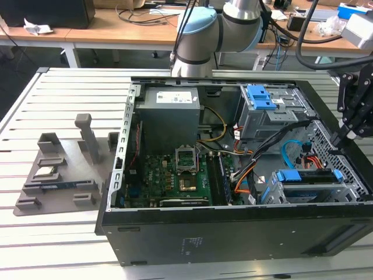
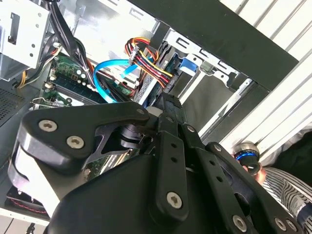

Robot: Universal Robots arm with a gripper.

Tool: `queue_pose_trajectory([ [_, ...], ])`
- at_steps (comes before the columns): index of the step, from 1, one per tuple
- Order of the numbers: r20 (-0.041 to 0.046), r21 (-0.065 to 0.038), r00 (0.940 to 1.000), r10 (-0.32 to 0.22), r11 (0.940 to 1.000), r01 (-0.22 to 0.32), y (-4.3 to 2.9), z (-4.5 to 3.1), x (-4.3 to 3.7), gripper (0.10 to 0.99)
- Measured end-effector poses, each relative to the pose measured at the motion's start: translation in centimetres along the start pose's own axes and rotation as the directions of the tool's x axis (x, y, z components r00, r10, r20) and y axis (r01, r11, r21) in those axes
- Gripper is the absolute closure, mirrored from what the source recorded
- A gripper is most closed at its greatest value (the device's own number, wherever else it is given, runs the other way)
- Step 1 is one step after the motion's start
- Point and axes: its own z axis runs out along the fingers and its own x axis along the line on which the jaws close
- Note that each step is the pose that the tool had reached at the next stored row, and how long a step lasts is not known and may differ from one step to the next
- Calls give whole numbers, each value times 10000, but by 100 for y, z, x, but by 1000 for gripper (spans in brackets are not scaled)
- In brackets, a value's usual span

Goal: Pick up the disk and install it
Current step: 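Insert the first disk wire, then insert the second disk wire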

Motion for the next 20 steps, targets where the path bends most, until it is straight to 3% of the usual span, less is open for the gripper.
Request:
queue_pose_trajectory([
  [13, 0, 0, 10000, 0, 10000, 0, 1, -7, 0, 973],
  [14, 0, 0, 10000, 0, 10000, 0, 1, -7, 0, 851],
  [15, 0, 0, 10000, 0, 10000, 0, 1, -8, 1, 851],
  [17, 0, 0, 10000, 0, 10000, 0, 1, -9, 1, 725],
  [20, 0, 0, 10000, 1, 10000, -1, 10, -8, -4, 725],
])
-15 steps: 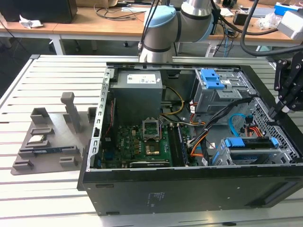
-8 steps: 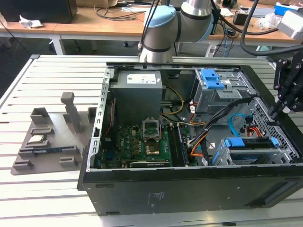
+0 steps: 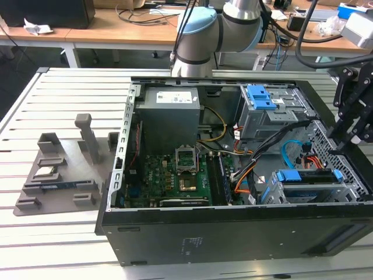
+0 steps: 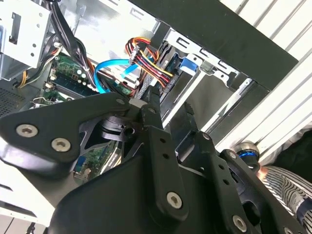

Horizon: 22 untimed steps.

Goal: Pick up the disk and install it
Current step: 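Insert the second disk wire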

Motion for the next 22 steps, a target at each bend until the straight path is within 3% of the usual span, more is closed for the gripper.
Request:
queue_pose_trajectory([
  [17, -1, 0, 10000, -1, 10000, 1, 179, 14, -6, 725],
  [22, -1, 0, 10000, -1, 10000, 1, 218, 62, -7, 725],
])
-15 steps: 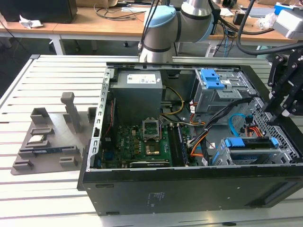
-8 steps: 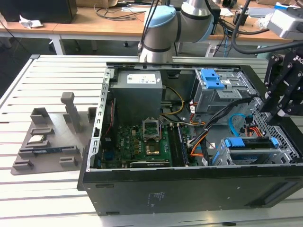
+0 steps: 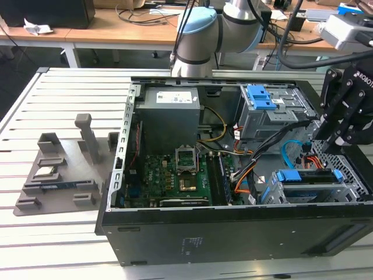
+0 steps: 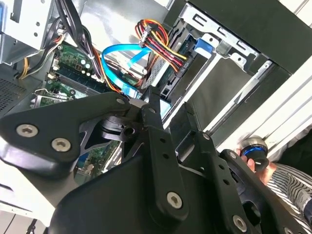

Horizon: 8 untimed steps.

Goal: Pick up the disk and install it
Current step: 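Insert the second disk wire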

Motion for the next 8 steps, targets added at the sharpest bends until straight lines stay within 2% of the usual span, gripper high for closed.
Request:
queue_pose_trajectory([
  [8, -1, 0, 10000, -1, 10000, 1, 26, 67, -12, 725],
])
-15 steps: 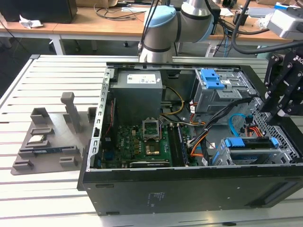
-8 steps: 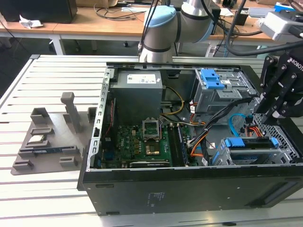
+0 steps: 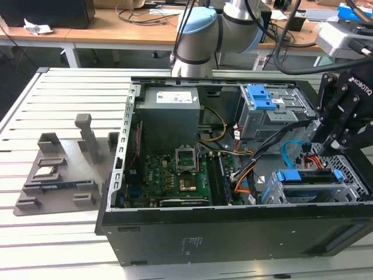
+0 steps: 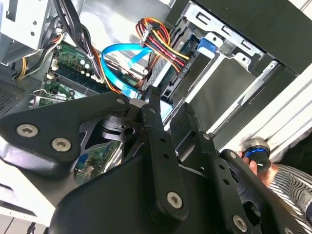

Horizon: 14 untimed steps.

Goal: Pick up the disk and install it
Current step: 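Insert the second disk wire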

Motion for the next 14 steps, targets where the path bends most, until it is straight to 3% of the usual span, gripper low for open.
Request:
queue_pose_trajectory([
  [5, -3, 2, 10000, -42, 10000, 42, 40, 13, -129, 725],
  [9, -11, 7, 9999, -169, 9999, 169, 120, 42, -140, 725],
  [14, -43, 23, 9985, -546, 9985, 546, 146, 130, -144, 725],
])
